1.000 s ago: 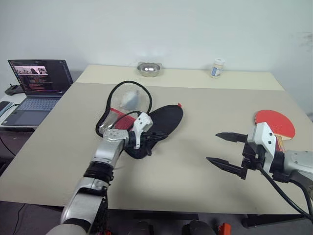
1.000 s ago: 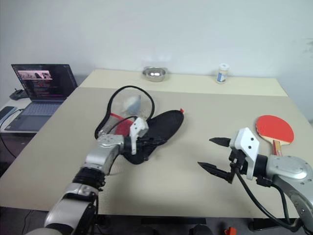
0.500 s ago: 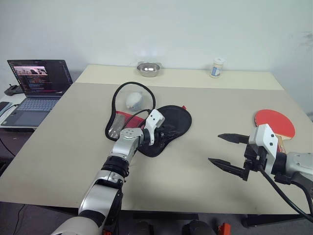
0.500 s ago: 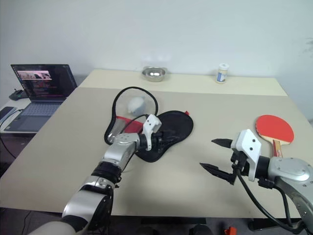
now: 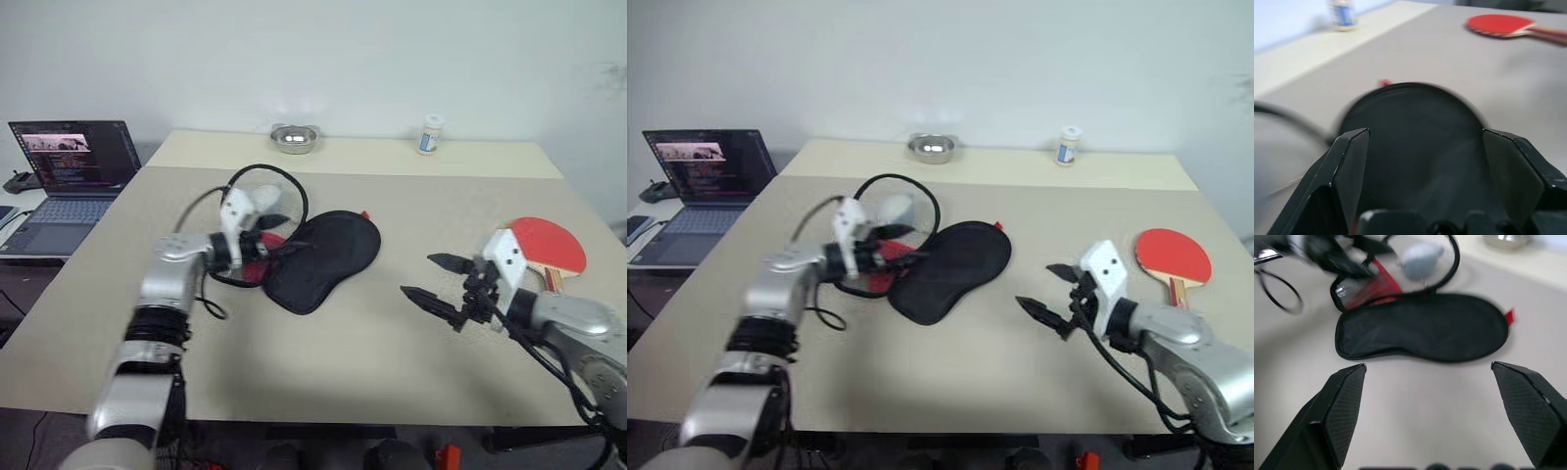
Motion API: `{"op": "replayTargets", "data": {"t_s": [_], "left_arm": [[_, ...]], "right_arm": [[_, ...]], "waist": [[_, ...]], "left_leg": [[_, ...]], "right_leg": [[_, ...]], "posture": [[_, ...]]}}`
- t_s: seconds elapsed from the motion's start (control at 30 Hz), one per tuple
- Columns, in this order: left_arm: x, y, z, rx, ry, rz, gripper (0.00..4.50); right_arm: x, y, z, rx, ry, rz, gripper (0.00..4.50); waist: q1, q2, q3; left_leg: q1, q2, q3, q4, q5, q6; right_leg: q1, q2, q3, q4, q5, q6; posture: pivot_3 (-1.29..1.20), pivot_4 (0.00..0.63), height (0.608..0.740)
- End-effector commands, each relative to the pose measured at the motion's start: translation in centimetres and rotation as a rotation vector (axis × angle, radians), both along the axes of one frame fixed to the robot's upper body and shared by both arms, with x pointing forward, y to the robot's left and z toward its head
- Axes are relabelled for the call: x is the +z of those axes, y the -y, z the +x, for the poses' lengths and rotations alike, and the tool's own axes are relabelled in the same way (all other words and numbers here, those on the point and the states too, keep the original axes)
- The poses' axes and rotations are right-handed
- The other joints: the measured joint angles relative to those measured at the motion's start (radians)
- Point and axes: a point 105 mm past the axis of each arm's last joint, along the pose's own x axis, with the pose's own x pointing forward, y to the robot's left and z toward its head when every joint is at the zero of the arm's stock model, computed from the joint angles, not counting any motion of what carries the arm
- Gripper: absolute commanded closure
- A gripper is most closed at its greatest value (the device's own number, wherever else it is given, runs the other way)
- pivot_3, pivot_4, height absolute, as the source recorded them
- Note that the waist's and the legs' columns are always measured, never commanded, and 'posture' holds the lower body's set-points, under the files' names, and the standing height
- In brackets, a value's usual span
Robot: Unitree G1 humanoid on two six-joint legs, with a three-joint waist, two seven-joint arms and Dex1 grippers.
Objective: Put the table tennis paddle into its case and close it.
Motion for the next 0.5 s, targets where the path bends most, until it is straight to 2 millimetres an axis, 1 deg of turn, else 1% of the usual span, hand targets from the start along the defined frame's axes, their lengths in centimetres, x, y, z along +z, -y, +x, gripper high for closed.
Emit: {"op": "replayTargets", "data": {"t_s": [0.03,0.1,0.2,0.3,0.4,0.5], "left_arm": [[1.4,-0.4,-1.3,-0.083,0.036,0.005,0.54],[1.2,-0.7,-2.2,-0.13,0.016,0.032,0.54],[0.8,-0.9,-3.4,-0.182,-0.007,0.07,0.54],[0.7,-1.4,-4.3,-0.217,-0.029,0.092,0.54],[0.7,-1.6,-4.8,-0.239,-0.041,0.11,0.54],[1.1,-1.5,-4.9,-0.248,-0.036,0.116,0.54]], "right_arm": [[-0.5,-1.2,1.2,-0.066,-0.031,0.016,0.0],[-0.9,-2.4,1.7,-0.076,-0.058,0.037,0.0],[-1.7,-3.7,2.3,-0.093,-0.103,0.054,0.0],[-2.7,-5.1,2.4,-0.082,-0.16,0.06,0.0],[-3.5,-6.6,2.6,-0.058,-0.209,0.065,0.0],[-3.9,-8.3,3.0,-0.019,-0.234,0.049,0.0]], "waist": [[0.005,0.0,0.0],[0.006,0.0,0.0],[0.005,0.0,0.0],[0.002,0.0,0.0],[0.0,0.0,0.0],[0.0,0.0,0.0]], "left_leg": [[0.0,0.0,0.0,0.0,0.0,0.0],[-0.001,-0.001,0.0,0.0,0.0,0.0],[-0.001,-0.001,0.0,0.0,0.0,0.0],[-0.001,0.0,0.0,0.0,0.0,0.001],[-0.001,0.0,0.0,0.0,-0.001,0.001],[-0.001,0.0,0.0,0.0,-0.001,0.001]], "right_leg": [[0.0,0.0,0.0,0.0,0.0,0.0],[0.0,-0.001,0.0,0.0,0.0,0.0],[-0.001,-0.001,0.0,-0.001,0.0,0.0],[-0.001,0.0,0.0,0.0,0.0,0.0],[-0.001,0.0,0.0,0.0,0.0,0.0],[-0.001,0.0,0.0,0.0,0.0,0.0]], "posture": [[0.0,0.15,0.74],[0.0,0.15,0.74],[0.0,0.15,0.74],[0.0,0.15,0.74],[0.0,0.15,0.74],[0.0,0.15,0.74]]}}
